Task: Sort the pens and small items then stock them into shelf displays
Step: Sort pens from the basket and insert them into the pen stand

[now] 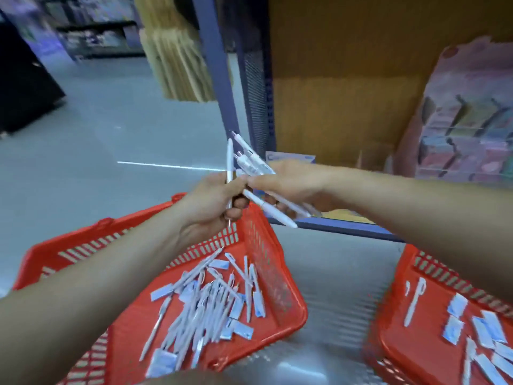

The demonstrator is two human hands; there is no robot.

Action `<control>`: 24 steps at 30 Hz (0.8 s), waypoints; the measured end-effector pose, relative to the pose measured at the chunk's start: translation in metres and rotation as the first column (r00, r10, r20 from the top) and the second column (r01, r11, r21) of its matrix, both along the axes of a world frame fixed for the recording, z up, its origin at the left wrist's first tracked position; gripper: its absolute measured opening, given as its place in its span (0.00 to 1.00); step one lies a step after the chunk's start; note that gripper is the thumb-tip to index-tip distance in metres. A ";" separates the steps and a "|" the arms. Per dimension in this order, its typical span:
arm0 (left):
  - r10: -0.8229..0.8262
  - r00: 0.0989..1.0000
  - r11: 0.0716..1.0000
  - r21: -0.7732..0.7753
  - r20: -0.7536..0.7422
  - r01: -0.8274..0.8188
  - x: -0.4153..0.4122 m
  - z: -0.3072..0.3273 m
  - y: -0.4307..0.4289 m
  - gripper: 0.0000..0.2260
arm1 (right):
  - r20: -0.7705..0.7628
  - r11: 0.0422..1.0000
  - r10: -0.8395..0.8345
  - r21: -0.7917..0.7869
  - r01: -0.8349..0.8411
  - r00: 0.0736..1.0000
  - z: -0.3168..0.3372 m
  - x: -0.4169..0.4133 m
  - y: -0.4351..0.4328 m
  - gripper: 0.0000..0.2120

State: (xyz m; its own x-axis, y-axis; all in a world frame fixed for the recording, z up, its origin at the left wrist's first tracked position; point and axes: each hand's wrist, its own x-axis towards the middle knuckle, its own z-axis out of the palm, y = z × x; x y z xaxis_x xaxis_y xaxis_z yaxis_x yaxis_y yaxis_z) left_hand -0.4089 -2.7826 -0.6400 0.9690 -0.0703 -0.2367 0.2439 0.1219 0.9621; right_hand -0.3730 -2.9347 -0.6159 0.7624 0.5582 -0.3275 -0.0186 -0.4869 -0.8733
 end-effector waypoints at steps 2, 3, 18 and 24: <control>0.037 0.999 0.999 0.022 -0.039 -0.036 -0.008 -0.020 0.040 0.10 | -0.028 0.999 0.036 0.003 -0.036 0.999 -0.020 -0.005 0.038 0.12; 0.057 0.997 0.997 0.050 -0.051 -0.054 -0.012 -0.032 0.059 0.10 | 0.003 0.999 0.047 -0.012 -0.047 0.999 -0.033 -0.008 0.057 0.11; 0.148 0.912 0.777 0.615 -0.383 0.132 -0.057 -0.213 0.171 0.08 | -0.455 0.943 -0.217 -0.326 0.064 0.864 -0.209 -0.063 0.148 0.07; -0.011 0.940 0.413 0.855 -0.341 0.315 -0.057 -0.218 0.176 0.19 | -0.115 0.878 -0.058 -0.479 -0.004 0.992 -0.211 -0.048 0.144 0.15</control>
